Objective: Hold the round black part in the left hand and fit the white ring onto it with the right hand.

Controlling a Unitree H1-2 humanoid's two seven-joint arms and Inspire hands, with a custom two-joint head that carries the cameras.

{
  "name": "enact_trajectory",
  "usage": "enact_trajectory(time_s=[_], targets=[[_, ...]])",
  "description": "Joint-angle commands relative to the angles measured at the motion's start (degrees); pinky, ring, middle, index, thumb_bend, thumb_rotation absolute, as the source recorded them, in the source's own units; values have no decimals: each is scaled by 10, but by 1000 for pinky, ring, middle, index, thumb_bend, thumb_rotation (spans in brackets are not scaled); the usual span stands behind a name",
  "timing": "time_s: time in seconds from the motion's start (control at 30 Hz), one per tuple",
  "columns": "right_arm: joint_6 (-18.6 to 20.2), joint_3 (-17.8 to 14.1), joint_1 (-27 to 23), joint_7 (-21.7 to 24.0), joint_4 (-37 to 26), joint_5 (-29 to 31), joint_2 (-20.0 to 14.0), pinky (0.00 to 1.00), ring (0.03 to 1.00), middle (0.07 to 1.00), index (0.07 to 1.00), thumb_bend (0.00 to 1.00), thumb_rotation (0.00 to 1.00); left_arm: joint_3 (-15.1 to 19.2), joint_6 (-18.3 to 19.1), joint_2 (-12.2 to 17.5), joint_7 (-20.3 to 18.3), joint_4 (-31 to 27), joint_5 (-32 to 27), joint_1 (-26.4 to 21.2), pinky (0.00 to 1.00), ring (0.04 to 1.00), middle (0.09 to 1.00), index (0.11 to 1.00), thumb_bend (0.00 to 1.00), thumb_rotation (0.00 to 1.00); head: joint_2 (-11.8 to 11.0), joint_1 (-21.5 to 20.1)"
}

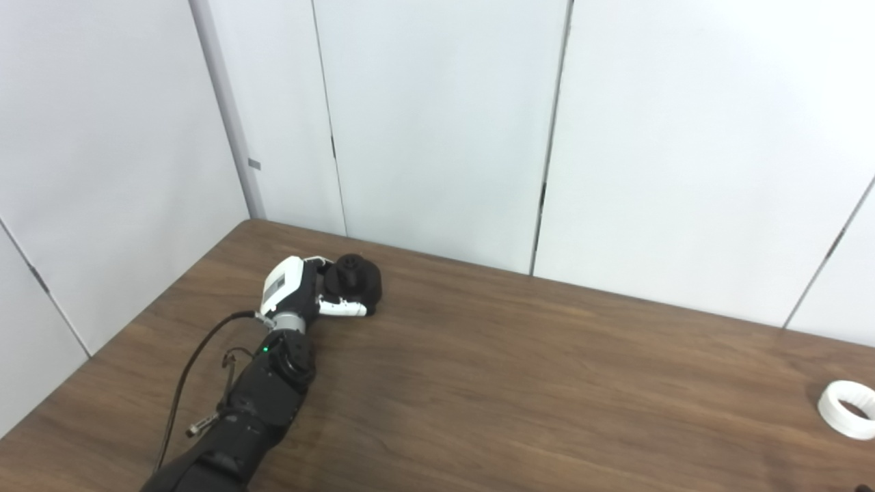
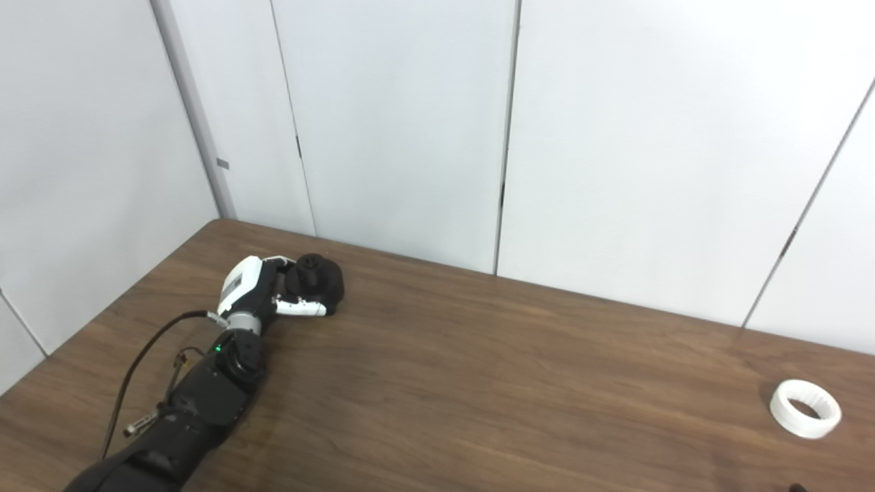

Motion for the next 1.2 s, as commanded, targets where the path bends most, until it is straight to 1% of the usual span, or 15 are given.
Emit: enact_trajectory(time_s=[0.0, 0.1, 0.2, 0.27, 0.37, 0.5, 0.57, 0.67, 0.73, 0.8, 0.87, 0.93, 1.0, 1.07, 1.17], targets=[[-9, -2, -7, -2, -21, 6, -5, 932, 946, 901, 929, 765, 1000, 3, -12, 7, 10, -5, -2, -24, 991, 898, 762, 479, 524, 52, 0, 0], [-9, -2, -7, -2, -20, 4, -5, 937, 950, 901, 931, 779, 1000, 5, -13, 5, 11, -8, -7, -21, 968, 898, 756, 479, 524, 53, 0, 0], [-8, -1, -7, -2, -22, 6, -4, 889, 938, 897, 926, 776, 1000, 8, -15, 4, 11, -13, -12, -18, 946, 897, 755, 479, 524, 53, 3, -4], [-9, -1, -6, -1, -24, 7, -4, 926, 945, 900, 930, 764, 1000, 14, -11, 2, 8, -25, -19, -13, 939, 902, 762, 480, 524, 52, 5, -6], [-5, 1, -6, -2, -27, 4, -3, 947, 953, 904, 934, 766, 1000, 14, -8, 1, 3, -63, -20, 1, 935, 897, 763, 481, 524, 52, 8, -13], [2, 6, -6, -4, -30, 0, 1, 981, 961, 911, 944, 778, 1000, -12, 4, 9, -28, -177, 8, 43, 927, 908, 775, 482, 524, 53, 14, -26], [4, 8, -7, -4, -32, -2, 2, 996, 967, 918, 950, 780, 1000, -19, 3, 9, -41, -226, 17, 62, 867, 877, 764, 482, 525, 54, 17, -34], [7, 12, -7, -6, -36, -4, 6, 1000, 989, 927, 952, 765, 1000, -31, 9, 8, -65, -297, 36, 88, 828, 851, 756, 482, 525, 57, 23, -50], [-3, 19, -8, 0, -33, -7, 3, 1000, 998, 952, 979, 749, 1000, -43, 17, 7, -96, -358, 45, 108, 838, 863, 769, 482, 525, 59, 28, -62], [0, 24, -9, -3, -36, -11, 5, 1000, 1000, 965, 995, 754, 1000, -50, 20, 3, -119, -409, 50, 126, 849, 870, 775, 482, 525, 57, 32, -72], [18, 26, -10, -11, -47, -6, 16, 1000, 1000, 964, 999, 738, 1000, -59, 26, -3, -142, -463, 58, 145, 878, 872, 776, 482, 525, 57, 36, -81], [40, 28, -12, -20, -62, -4, 28, 1000, 1000, 963, 999, 684, 1000, -70, 34, -8, -169, -515, 66, 162, 923, 876, 782, 483, 524, 57, 45, -99], [60, 32, -14, -30, -75, -7, 38, 1000, 1000, 956, 1000, 653, 1000, -82, 42, -14, -196, -561, 73, 178, 951, 873, 781, 483, 524, 57, 50, -108], [78, 37, -16, -41, -86, -10, 43, 1000, 1000, 958, 1000, 590, 1000, -98, 44, -22, -219, -603, 86, 195, 990, 882, 780, 482, 523, 56, 53, -113], [92, 48, -17, -53, -96, -19, 46, 1000, 1000, 959, 1000, 536, 1000, -131, 19, -30, -231, -632, 126, 213, 999, 883, 776, 482, 521, 59, 61, -129]])
